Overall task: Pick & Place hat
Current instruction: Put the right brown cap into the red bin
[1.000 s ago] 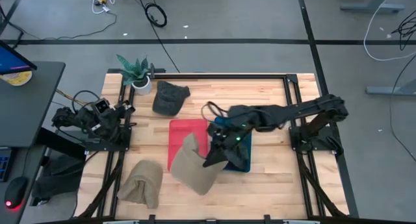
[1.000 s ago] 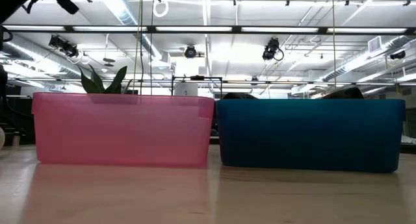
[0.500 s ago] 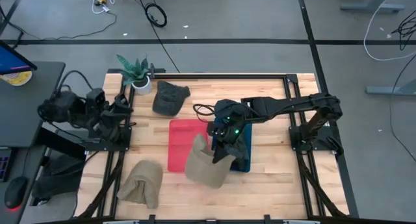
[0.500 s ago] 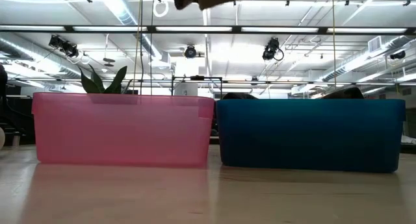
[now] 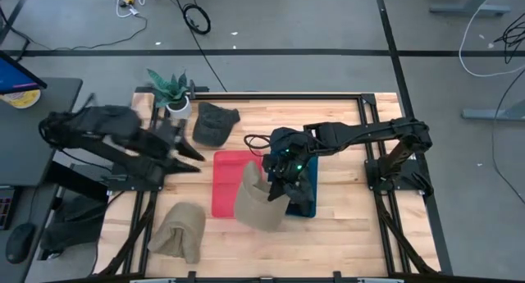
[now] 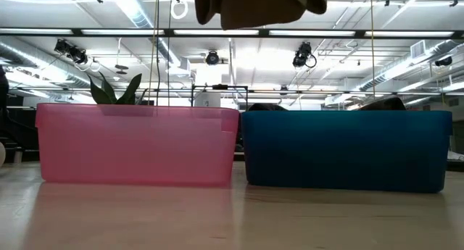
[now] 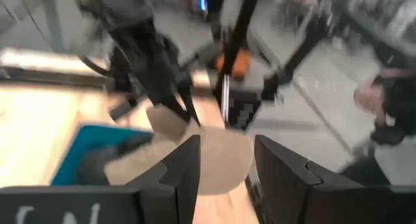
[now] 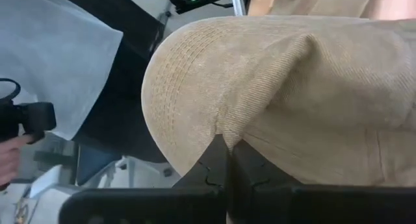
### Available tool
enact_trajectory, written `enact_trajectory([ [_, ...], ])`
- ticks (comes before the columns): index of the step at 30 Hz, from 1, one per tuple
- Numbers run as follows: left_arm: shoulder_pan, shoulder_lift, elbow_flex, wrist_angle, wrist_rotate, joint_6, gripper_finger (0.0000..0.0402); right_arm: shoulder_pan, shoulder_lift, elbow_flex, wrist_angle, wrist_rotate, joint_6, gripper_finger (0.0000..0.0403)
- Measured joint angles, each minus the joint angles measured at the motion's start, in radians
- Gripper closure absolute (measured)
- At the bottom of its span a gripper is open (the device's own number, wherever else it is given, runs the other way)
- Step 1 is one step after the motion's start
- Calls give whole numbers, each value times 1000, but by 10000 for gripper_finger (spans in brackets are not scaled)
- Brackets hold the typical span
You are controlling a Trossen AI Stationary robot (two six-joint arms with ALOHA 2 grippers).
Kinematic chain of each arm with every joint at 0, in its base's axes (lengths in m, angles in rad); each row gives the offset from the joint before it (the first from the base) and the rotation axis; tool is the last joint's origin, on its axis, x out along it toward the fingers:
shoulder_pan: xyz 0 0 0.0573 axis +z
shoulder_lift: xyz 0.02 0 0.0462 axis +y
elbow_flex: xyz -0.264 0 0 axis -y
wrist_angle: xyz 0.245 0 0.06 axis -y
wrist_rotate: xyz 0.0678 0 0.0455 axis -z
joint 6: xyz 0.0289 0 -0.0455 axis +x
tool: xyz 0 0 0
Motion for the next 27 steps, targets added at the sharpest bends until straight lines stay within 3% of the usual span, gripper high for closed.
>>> enact_trajectory([
  [12,183,428,318,-212,458,184,252,5,0,0,-54,54,-44,403],
  [17,187,538,381,-310,469,262,252,5,0,0,-41,69,-41,403],
  [27,187,617,389,-270,468,290,252,10,0,0,-29,80,-36,403],
])
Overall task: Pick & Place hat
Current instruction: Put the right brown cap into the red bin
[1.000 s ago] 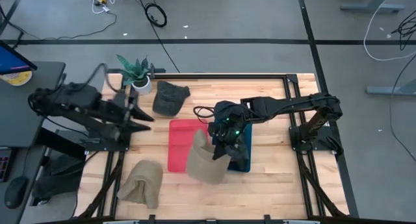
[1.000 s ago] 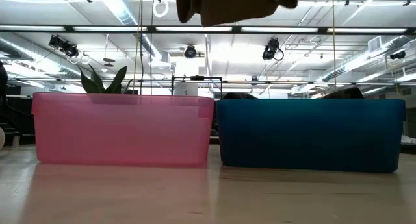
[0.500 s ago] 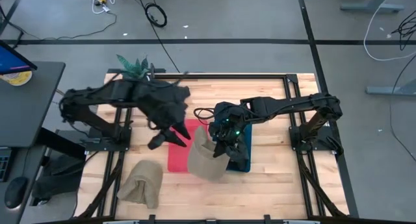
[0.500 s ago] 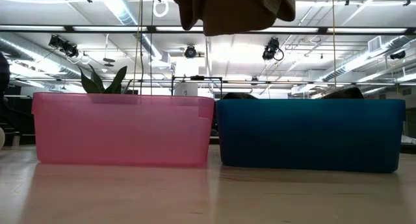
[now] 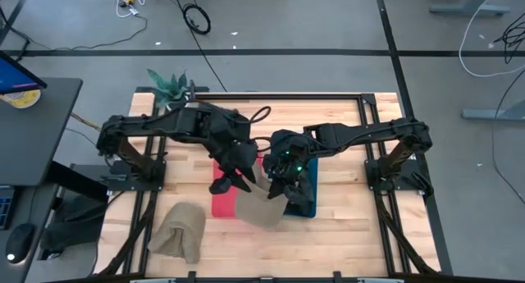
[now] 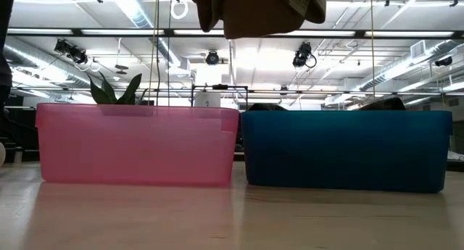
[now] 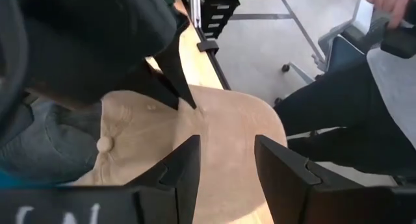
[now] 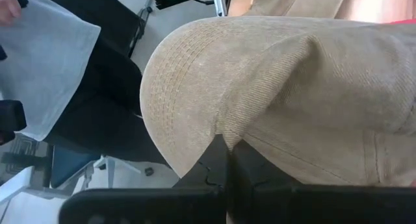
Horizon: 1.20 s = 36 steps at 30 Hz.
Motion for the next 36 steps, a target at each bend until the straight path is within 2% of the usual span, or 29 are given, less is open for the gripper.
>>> enact_trajectory([
  [13,-1,48,1,-13,-70,25,252,0,0,-2,20,0,-18,403],
  [23,-1,53,0,-28,27,80,252,0,-3,-2,26,-25,-46,403],
  [33,26,54,-1,-86,24,124,252,8,-31,-2,32,-54,-31,403],
  [36,27,58,-2,-72,50,125,252,8,-44,-2,41,-47,-29,403],
])
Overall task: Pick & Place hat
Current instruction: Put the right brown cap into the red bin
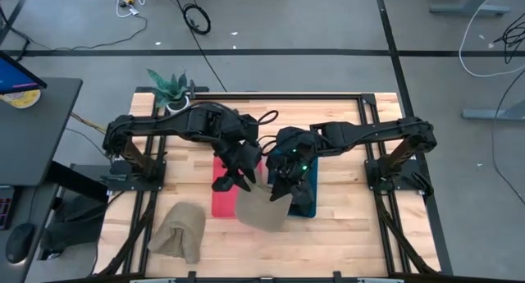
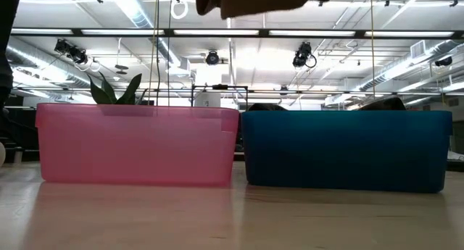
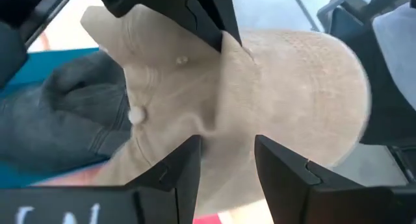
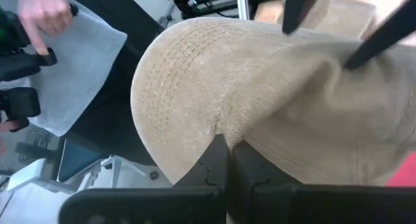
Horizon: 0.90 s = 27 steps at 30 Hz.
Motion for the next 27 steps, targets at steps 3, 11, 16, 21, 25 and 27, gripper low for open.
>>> enact_trajectory([
  [3,-6,4,0,23,9,-4,252,0,-3,0,3,-2,-14,403],
  [11,-6,10,0,80,62,-18,252,0,-3,2,4,-19,-22,403],
  [16,-6,21,0,86,164,-41,252,0,-3,2,-13,-6,-41,403],
  [21,-11,36,-3,88,252,-96,253,-10,-1,2,-20,-1,-41,403],
  [25,-12,35,-4,85,215,-106,254,-10,-1,2,-26,24,-32,403],
  [27,-12,35,-4,82,185,-113,262,-11,-1,2,-28,27,-20,403],
])
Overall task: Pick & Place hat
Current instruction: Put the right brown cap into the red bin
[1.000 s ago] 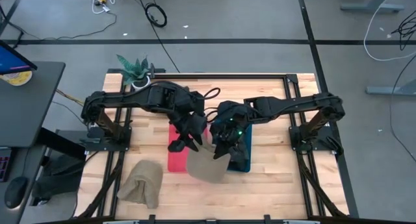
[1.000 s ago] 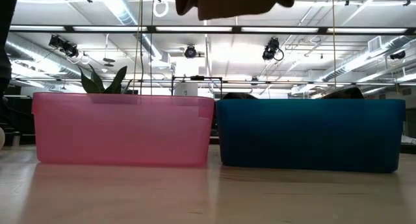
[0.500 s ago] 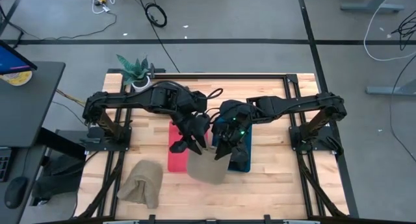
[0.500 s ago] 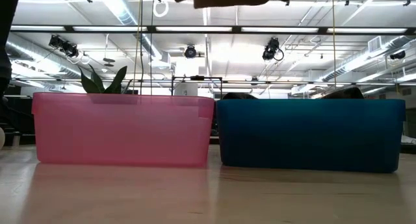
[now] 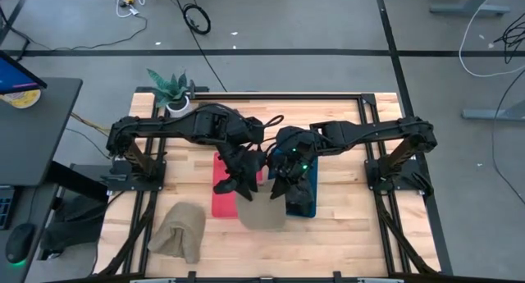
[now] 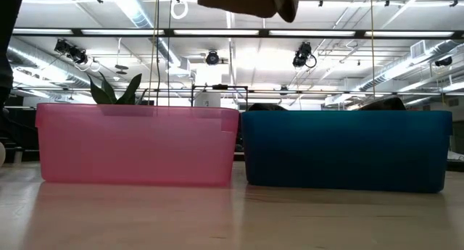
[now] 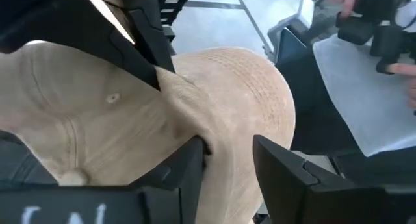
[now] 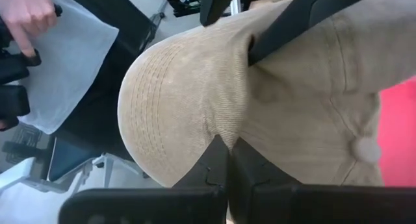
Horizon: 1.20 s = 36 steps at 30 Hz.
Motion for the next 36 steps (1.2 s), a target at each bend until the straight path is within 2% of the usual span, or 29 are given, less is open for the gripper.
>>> enact_trajectory([
  [3,-1,0,0,2,-9,-3,293,0,0,0,3,0,6,403],
  [8,0,0,0,2,-9,4,382,0,0,0,8,0,20,403],
  [9,0,0,0,2,-4,6,390,0,0,0,9,0,25,402],
  [18,1,-8,-1,-10,19,33,398,-4,0,0,26,-26,37,352],
  [25,13,-59,-2,-127,-41,54,399,-38,0,0,60,-88,170,265],
  [31,2,-108,-3,-288,-219,120,400,-74,-25,0,71,-100,243,202],
  [36,-1,-141,-2,-259,-301,112,400,-101,-65,0,73,-51,220,187],
])
